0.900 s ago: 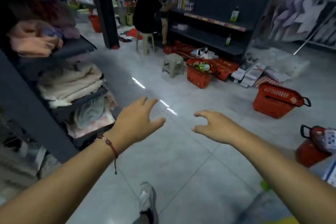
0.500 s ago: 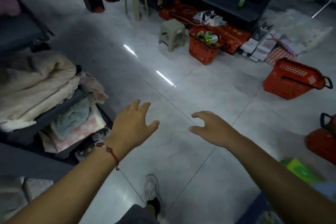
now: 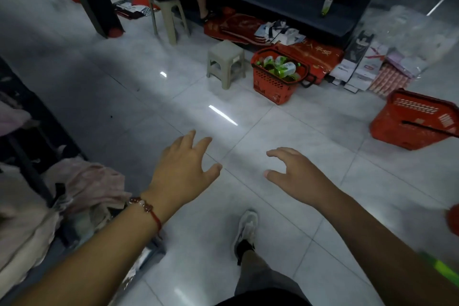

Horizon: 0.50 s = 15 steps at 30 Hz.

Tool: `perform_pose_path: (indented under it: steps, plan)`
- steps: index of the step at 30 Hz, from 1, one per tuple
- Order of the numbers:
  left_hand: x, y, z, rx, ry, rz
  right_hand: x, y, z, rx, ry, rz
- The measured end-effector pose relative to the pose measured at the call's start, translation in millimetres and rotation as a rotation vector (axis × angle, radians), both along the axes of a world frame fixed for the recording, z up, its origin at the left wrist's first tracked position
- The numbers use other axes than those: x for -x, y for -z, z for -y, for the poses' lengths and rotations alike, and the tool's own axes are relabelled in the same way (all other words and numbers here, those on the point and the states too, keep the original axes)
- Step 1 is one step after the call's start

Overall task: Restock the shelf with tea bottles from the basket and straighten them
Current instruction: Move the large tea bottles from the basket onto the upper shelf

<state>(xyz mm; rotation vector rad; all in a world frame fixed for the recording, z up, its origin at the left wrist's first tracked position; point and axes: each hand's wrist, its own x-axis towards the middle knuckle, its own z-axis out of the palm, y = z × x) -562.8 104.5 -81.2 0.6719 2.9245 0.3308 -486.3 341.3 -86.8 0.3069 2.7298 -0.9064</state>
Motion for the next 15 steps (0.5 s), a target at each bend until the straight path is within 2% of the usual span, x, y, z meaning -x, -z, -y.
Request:
perform_pose_path:
  steps: [9,15]
  plan:
    - [195.4,-13.4,-108.3,0.028,-0.083,0.025,206.1,-2.4,-96.6,0.007,-0.092,0.039]
    - [295.4,-28.6,-139.0,0.020,-0.132,-0.003,321.1,-21.6,-120.3,0.042,-0.157,0.017]
